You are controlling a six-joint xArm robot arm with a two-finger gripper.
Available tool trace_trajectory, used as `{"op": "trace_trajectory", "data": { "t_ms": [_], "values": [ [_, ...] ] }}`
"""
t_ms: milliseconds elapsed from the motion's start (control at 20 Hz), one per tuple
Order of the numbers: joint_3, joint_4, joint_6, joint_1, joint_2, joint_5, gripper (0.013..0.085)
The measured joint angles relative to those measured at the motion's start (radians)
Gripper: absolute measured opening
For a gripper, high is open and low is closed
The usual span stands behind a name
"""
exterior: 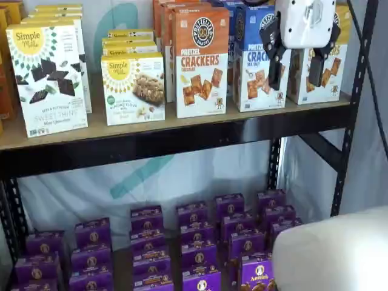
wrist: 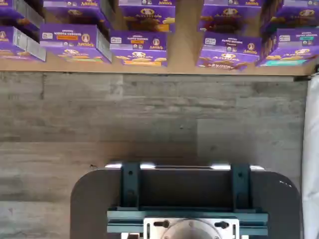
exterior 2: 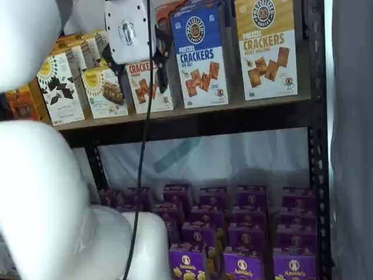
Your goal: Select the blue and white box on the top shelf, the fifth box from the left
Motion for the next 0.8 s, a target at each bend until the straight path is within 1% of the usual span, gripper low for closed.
{"op": "trace_trajectory", "data": {
  "t_ms": [50, 150, 450, 550, 800],
  "values": [
    [0.006, 0.008, -0.004, -0.007, -0.007, -0.012, 0.0850],
    [0.029, 0.040, -0.023, -0.038, -0.033, -0.055, 0.0850],
    [0.025, 0.049, -0.040, -0.057, -0.024, -0.061, 0.0850],
    [0.027, 0.043, -0.041, -0.056, -0.020, -0.066, 0.0850],
    [0.040, 0.008, -0.028, -0.028, -0.011, -0.102, 0.0850]
  ]
}}
